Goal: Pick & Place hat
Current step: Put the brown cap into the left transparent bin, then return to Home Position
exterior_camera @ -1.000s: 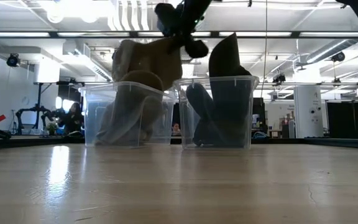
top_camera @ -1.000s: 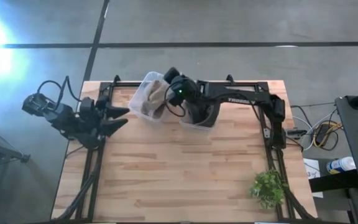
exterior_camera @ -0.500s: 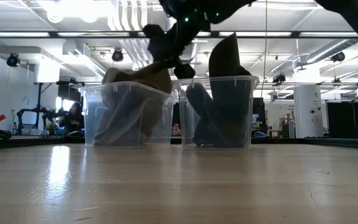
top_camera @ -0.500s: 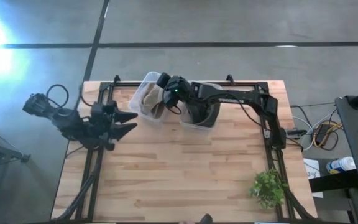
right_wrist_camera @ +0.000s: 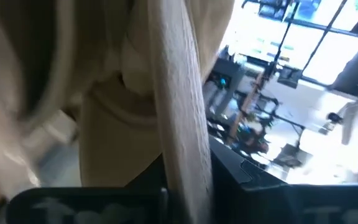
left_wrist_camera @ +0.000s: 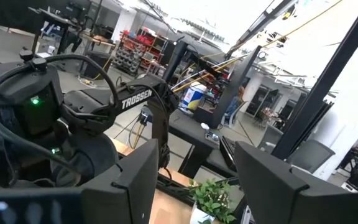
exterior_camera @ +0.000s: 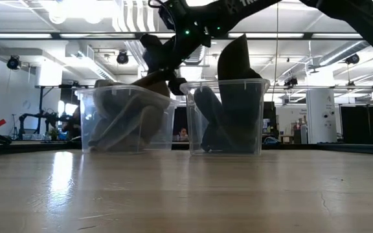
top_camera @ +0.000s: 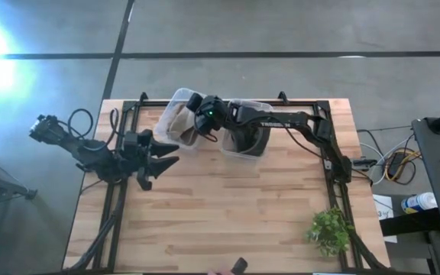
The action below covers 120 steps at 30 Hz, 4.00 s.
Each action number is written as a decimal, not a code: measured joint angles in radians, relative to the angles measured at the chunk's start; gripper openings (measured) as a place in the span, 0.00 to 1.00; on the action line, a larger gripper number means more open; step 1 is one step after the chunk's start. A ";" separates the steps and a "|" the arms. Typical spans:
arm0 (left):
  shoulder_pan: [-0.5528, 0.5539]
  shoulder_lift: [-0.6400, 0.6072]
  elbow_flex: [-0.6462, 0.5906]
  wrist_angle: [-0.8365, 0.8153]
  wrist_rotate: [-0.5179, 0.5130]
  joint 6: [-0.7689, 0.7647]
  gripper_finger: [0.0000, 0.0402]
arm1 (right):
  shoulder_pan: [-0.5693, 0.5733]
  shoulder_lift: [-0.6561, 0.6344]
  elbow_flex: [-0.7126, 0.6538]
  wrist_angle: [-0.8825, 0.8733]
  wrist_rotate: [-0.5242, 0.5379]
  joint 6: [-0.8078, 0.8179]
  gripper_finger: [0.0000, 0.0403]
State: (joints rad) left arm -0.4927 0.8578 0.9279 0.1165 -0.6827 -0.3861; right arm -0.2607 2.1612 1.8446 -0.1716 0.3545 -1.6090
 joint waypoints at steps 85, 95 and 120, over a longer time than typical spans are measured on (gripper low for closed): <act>0.695 -0.028 -0.439 -0.273 0.254 -0.693 0.51 | 0.080 -0.199 -0.001 -0.219 0.012 0.503 0.58; 0.690 -0.028 -0.375 -0.274 0.265 -0.593 0.51 | 0.078 -0.347 -0.004 -0.379 -0.023 0.759 0.58; 0.347 -0.082 -0.167 -0.092 0.532 -0.016 0.51 | 0.153 -0.980 -0.529 -0.342 -0.597 1.844 0.58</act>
State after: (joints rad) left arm -0.1456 0.7755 0.7605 0.0244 -0.1511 -0.4020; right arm -0.1073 1.1816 1.3157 -0.5134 -0.2420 0.2348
